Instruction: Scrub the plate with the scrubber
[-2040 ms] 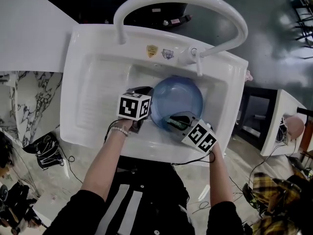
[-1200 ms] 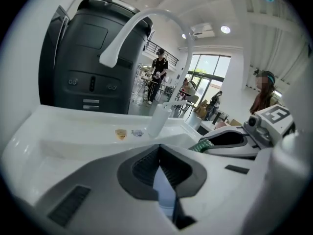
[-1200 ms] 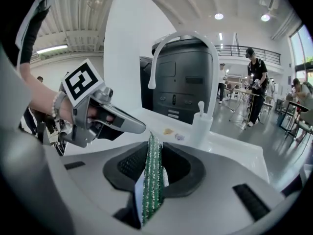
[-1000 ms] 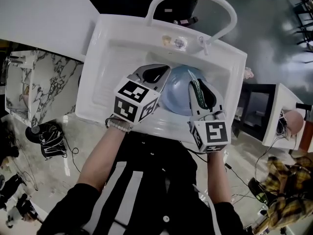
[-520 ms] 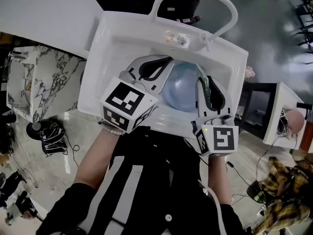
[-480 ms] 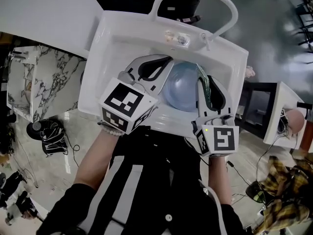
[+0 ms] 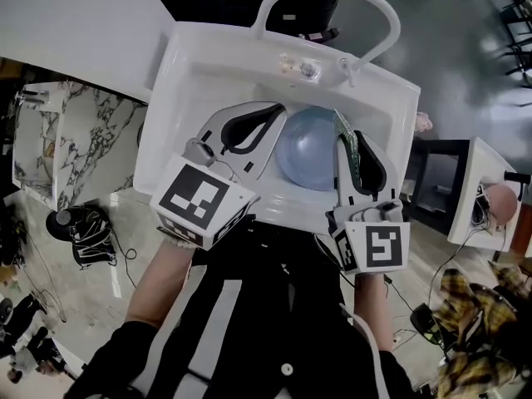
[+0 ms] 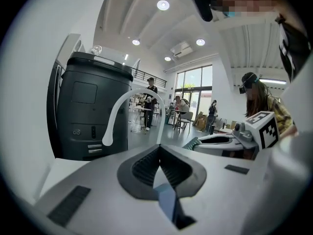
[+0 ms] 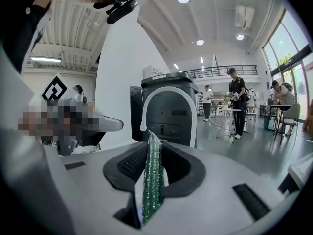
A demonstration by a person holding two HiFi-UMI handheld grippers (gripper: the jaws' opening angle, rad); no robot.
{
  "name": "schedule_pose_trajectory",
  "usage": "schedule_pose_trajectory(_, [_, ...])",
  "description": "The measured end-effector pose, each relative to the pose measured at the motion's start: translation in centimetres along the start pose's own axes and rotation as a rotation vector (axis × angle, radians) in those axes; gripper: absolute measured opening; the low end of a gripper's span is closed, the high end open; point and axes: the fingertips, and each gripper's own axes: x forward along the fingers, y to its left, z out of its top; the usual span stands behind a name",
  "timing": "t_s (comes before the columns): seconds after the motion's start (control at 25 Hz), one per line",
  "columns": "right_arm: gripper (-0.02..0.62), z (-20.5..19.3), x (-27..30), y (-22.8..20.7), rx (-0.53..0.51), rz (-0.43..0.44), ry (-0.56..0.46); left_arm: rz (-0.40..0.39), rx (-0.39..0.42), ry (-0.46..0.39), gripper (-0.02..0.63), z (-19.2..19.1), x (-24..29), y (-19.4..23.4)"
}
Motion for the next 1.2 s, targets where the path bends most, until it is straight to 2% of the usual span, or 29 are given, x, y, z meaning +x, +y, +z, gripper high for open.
schedule_pose_trajectory(0.32, [0.092, -0.2, -0.3, 0.4, -0.003, 0.004, 0.009, -0.004, 0.013, -0.010, 0.000, 0.3, -0.4, -0.5])
schedule_pose_trajectory(1.2, [0.092, -0.9, -0.3, 1.4, -0.012, 0.043, 0.035, -0.051, -0.022, -0.006, 0.000, -0.3, -0.1, -1.4])
